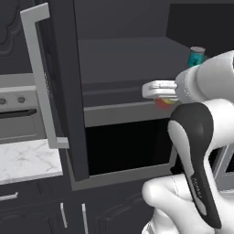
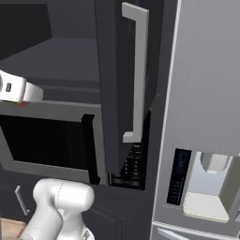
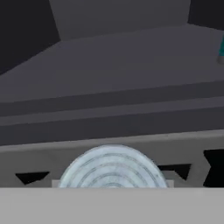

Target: Restock the canned food cabinet by taking the new fresh canned food from the counter and placing it in the cabinet. Then, take the old canned food from the cabinet and place it on the counter.

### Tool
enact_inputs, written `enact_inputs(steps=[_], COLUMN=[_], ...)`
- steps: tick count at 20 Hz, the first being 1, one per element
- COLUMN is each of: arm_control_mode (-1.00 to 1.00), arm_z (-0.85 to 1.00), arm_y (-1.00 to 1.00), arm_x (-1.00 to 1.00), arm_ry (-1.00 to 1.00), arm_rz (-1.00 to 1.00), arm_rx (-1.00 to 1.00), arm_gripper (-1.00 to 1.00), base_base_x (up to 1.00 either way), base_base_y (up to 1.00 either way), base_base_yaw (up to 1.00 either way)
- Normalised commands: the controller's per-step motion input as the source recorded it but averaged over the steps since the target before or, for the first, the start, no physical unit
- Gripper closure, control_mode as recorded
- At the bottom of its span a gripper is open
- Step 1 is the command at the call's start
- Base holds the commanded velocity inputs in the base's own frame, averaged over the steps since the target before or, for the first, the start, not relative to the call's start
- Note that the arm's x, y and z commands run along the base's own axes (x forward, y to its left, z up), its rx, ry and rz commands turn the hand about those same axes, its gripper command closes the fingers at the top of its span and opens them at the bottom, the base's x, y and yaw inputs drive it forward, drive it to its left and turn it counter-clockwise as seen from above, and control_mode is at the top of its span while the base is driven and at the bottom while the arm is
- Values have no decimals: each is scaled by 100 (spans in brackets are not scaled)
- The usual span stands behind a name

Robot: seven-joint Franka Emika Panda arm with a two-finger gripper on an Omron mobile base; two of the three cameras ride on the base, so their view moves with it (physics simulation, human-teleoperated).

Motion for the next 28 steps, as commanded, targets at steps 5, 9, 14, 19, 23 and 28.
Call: enact_inputs(steps=[5, 9, 14, 19, 23, 28], arm_control_mode=[-100, -100, -100, -100, -100, -100], arm_z=[78, -2, -28, -32, -7, -15], arm_y=[0, 1, 0, 0, 0, 0], arm_x=[83, 98, 81, 71, 79, 69], arm_ry=[-18, 1, 7, 8, 3, 1], arm_rz=[-9, 0, 0, 0, 0, 0], arm_rx=[0, -3, -8, -10, -3, 0], arm_gripper=[100, 100, 100, 100, 100, 100], base_base_x=[0, 0, 0, 0, 0, 0], base_base_y=[0, 0, 0, 0, 0, 0], base_base_yaw=[0, 0, 0, 0, 0, 0])
